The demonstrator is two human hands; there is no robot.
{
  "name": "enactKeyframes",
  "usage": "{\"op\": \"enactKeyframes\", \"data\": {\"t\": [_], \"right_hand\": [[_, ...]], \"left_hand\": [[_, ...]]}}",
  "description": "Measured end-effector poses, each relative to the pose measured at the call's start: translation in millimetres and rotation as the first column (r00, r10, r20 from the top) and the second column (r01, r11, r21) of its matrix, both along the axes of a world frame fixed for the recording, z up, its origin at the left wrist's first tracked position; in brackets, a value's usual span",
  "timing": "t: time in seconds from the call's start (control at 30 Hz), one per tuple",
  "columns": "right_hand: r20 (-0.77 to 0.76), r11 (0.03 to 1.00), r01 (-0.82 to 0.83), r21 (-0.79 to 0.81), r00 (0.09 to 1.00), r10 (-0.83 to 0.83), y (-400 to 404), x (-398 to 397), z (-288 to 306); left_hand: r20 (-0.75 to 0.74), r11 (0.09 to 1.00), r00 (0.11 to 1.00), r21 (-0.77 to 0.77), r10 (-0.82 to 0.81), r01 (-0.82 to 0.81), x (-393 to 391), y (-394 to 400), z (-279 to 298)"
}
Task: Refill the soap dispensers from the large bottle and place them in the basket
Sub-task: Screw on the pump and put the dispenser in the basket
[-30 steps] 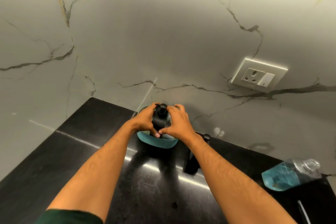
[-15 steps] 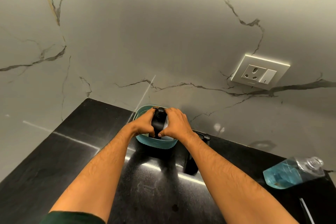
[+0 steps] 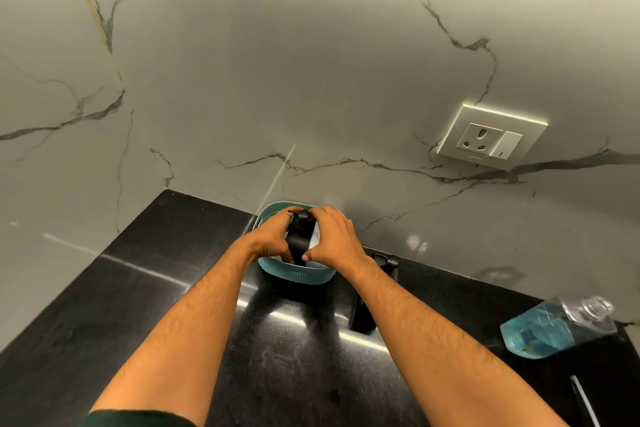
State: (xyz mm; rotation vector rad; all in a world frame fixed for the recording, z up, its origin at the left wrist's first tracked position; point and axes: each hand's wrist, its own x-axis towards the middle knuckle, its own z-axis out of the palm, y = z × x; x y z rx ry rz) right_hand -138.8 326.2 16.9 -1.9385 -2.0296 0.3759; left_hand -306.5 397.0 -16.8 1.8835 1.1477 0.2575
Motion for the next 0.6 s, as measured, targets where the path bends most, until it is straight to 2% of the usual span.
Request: {"op": "enactKeyframes", "data": {"t": [0.3,0.47,0.6], "right_hand": [[-0.05,1.0,0.009,-0.001,0.999,-0.009,-10,-3,4],[-0.044,0.999,0.02,0.036,0.999,-0.018,-16,-1,11],[-0.051,0.996,0.024,0.085,0.999,-0.019,-26,0,21]], "left_hand": [[-0.1,0.99,0.993,0.136,0.058,-0.044,1,-12,5],[-0.049,0.982,0.991,0.15,0.121,-0.112,-4,-25,16],[-0.024,0.965,0.988,0.221,0.15,-0.141,-8,-44,33]]}}
